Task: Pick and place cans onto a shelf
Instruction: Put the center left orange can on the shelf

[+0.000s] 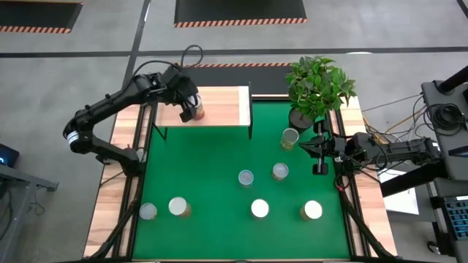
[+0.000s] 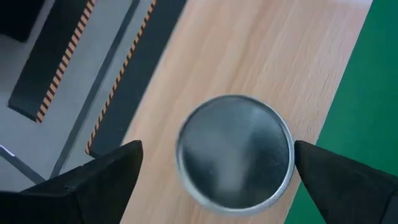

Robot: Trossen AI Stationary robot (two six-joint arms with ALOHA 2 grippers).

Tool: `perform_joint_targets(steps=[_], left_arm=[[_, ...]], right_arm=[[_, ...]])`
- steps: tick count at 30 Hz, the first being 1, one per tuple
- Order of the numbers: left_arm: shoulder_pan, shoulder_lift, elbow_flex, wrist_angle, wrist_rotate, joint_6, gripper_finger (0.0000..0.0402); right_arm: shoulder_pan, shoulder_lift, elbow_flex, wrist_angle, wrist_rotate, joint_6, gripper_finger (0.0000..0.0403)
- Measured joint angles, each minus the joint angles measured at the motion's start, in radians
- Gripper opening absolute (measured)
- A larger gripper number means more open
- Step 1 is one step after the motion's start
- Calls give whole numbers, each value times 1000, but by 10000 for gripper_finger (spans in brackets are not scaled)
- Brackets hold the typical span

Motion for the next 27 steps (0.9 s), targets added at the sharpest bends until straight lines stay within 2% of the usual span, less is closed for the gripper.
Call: perform_joint_targets(steps=[5,8,11,13,16,23,25,27], left_arm=[[-8,-4,93,-31,25,-116,393],[-23,-8,101,-34,30,-180,390],[-37,-7,91,-70,30,-184,365],[-42,-7,84,-83,27,-175,334],[-41,-7,77,-87,24,-179,264],[-38,-6,69,-127,23,-164,39],[-38,-6,65,-136,23,-161,13],[-38,-6,57,-141,23,-159,22]], right_arm=[[0,0,0,0,0,0,9],[0,0,0,0,0,0,9],[0,0,0,0,0,4,9],[0,0,0,0,0,16,9],[0,0,0,0,0,21,9],[0,0,0,0,0,19,9],[0,0,0,0,0,19,9],[0,0,0,0,0,19,9]])
